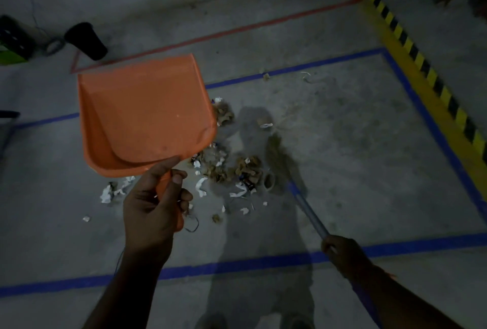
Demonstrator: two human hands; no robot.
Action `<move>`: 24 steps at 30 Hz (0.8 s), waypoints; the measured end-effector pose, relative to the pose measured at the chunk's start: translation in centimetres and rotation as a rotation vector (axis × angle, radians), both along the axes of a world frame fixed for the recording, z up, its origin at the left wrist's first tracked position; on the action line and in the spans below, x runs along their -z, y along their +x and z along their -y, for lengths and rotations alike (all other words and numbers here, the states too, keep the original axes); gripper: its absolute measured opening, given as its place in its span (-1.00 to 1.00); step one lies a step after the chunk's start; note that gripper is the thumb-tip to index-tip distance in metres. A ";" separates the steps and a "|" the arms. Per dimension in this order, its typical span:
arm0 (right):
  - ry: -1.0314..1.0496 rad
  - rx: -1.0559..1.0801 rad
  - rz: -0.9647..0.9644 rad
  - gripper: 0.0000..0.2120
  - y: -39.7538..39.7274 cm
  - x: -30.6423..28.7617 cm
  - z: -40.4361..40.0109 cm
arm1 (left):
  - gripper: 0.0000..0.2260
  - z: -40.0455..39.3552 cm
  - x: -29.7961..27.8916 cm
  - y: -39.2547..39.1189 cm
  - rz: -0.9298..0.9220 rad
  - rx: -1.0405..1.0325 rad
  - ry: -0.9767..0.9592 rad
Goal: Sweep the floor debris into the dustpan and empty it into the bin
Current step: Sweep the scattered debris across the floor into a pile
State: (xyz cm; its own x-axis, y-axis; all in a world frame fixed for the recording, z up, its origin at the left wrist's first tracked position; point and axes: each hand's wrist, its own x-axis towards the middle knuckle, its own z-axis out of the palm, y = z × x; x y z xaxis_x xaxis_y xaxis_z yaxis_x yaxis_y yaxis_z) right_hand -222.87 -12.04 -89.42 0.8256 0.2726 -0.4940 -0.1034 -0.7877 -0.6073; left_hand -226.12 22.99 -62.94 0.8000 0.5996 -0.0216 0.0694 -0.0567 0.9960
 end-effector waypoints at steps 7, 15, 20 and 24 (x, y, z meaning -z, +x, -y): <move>0.146 0.078 -0.122 -0.76 -5.1 -2.8 -4.5 | -0.75 -3.4 -1.0 -3.2 0.012 0.019 -0.011; 0.206 0.493 -0.213 -0.89 -15.2 -4.8 -7.0 | -0.77 -8.4 0.0 -8.1 -0.017 0.169 -0.014; 0.230 0.711 -0.223 -0.86 -21.9 -4.2 -11.8 | -0.77 -12.8 0.9 -12.7 -0.032 0.292 -0.081; 0.112 0.701 -0.182 -0.80 -27.4 -2.7 -16.8 | -0.76 -17.1 1.8 -16.9 -0.067 0.367 -0.098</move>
State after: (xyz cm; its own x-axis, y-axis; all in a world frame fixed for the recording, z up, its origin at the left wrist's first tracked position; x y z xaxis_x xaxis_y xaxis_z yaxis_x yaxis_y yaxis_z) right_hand -250.30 4.79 -86.74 0.7322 -0.2327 -0.6401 -0.6671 -0.4343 -0.6053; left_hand -243.05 40.05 -64.75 0.9560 0.2660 -0.1235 0.1267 0.0050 0.9919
